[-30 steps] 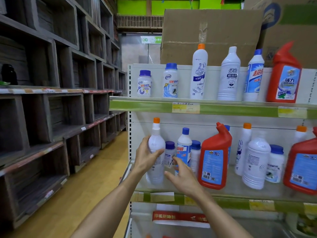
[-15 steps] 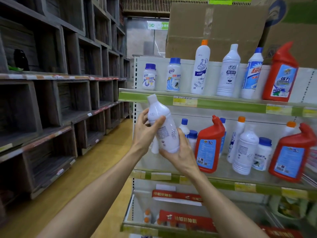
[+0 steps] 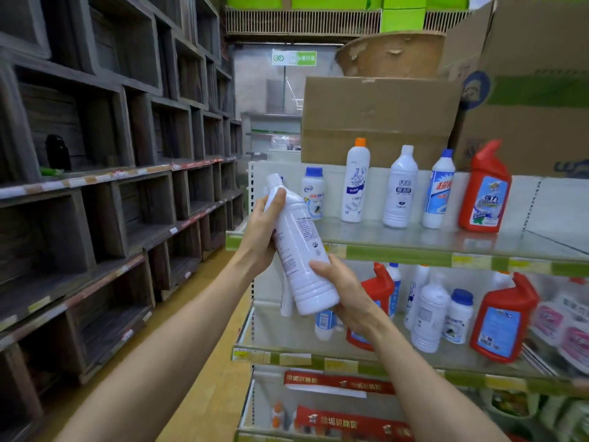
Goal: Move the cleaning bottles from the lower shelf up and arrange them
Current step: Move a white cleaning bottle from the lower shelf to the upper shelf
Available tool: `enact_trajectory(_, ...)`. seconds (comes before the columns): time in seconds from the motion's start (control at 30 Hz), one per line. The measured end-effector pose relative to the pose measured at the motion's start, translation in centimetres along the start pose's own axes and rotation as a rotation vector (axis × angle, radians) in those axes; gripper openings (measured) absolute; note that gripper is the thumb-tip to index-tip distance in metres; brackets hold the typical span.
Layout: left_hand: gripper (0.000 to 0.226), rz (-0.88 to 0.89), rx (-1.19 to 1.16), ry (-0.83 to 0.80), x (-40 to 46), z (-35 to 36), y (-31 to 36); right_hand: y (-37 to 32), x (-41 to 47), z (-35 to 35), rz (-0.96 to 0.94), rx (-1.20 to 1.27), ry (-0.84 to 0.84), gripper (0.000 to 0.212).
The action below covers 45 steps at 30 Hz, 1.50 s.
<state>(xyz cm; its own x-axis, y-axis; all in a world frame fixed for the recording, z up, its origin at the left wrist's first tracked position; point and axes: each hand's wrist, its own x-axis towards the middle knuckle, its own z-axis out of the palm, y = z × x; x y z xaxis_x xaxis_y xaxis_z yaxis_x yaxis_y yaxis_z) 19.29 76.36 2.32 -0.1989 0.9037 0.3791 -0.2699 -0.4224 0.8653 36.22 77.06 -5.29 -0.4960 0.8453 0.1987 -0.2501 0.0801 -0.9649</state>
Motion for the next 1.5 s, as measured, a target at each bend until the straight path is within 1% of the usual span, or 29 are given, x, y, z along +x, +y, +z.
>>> enact_trajectory(0.07,0.073,-0.05,-0.074,-0.011,0.1,0.4,1.3,-1.4,-0.1,0.2,0.135,0.125,-0.127,0.075)
enact_trajectory(0.13,0.084,-0.092,-0.156,-0.022,0.1,0.6,2.1,-1.9,-0.1,0.4,0.198,0.21,-0.234,0.073)
enact_trajectory(0.2,0.08,-0.127,-0.219,-0.049,0.1,0.6,2.6,-1.9,-0.1,0.5,0.213,0.254,-0.313,0.073)
enact_trajectory(0.27,0.066,-0.143,-0.249,-0.047,0.3,0.4,2.8,-1.9,-0.1,0.6,0.212,0.236,-0.352,0.074)
enact_trajectory(0.3,0.058,-0.147,-0.24,-0.016,0.5,0.4,3.0,-2.0,0.1,0.7,0.209,0.195,-0.349,0.074)
enact_trajectory(0.37,0.048,-0.114,-0.166,0.097,1.0,0.3,3.3,-2.3,0.5,0.8,0.17,0.074,-0.294,0.073)
enact_trajectory(0.4,0.043,-0.074,-0.111,0.166,1.4,0.4,3.5,-2.6,0.8,0.8,0.116,-0.01,-0.245,0.07)
enact_trajectory(0.47,0.031,0.022,0.007,0.29,2.1,0.9,4.2,-3.2,1.3,1.1,-0.043,-0.234,-0.137,0.061)
enact_trajectory(0.53,0.024,0.107,0.1,0.377,3.1,1.5,4.9,-3.8,1.8,1.9,-0.179,-0.399,-0.077,0.055)
enact_trajectory(0.6,0.024,0.161,0.165,0.433,4.2,2.1,5.3,-4.0,2.9,2.8,-0.252,-0.488,-0.019,0.062)
enact_trajectory(0.67,0.029,0.18,0.212,0.455,5.4,2.5,5.4,-3.7,4.4,3.4,-0.298,-0.519,0.089,0.071)
enact_trajectory(0.7,0.032,0.182,0.222,0.446,5.9,2.6,5.7,-3.5,5.2,3.6,-0.319,-0.506,0.133,0.072)
enact_trajectory(0.77,0.039,0.166,0.244,0.403,7.1,2.5,6.2,-3.2,6.6,3.6,-0.344,-0.484,0.172,0.065)
enact_trajectory(0.83,0.05,0.114,0.252,0.32,8.3,1.9,7.1,-3.4,7.7,3.3,-0.324,-0.443,0.183,0.06)
enact_trajectory(0.87,0.056,0.093,0.255,0.266,8.9,1.4,7.4,-3.4,8.3,3.1,-0.302,-0.383,0.168,0.06)
enact_trajectory(0.97,0.062,0.075,0.255,0.121,10.6,0.0,7.3,-3.1,10.2,2.8,-0.212,-0.159,0.063,0.066)
enact_trajectory(1.07,0.06,0.027,0.16,0.013,12.2,-1.3,6.4,-2.7,12.2,2.6,-0.143,0.026,-0.074,0.077)
enact_trajectory(1.13,0.063,-0.016,0.079,-0.031,13.2,-2.0,5.9,-2.6,13.6,2.6,-0.113,0.066,-0.137,0.081)
enact_trajectory(1.2,0.069,-0.036,0.04,-0.077,14.2,-2.5,5.6,-2.4,14.9,2.6,-0.1,0.065,-0.157,0.079)
enact_trajectory(1.33,0.06,0.001,0.039,-0.075,16.4,-3.6,5.6,-2.0,17.4,2.9,-0.099,0.043,-0.121,0.074)
enact_trajectory(1.43,0.054,0.011,-0.001,-0.044,18.2,-4.4,5.3,-1.9,19.0,2.8,-0.109,0.07,-0.132,0.066)
enact_trajectory(1.5,0.05,0.041,-0.022,-0.032,19.3,-4.6,4.8,-2.0,19.8,2.7,-0.115,0.064,-0.131,0.069)
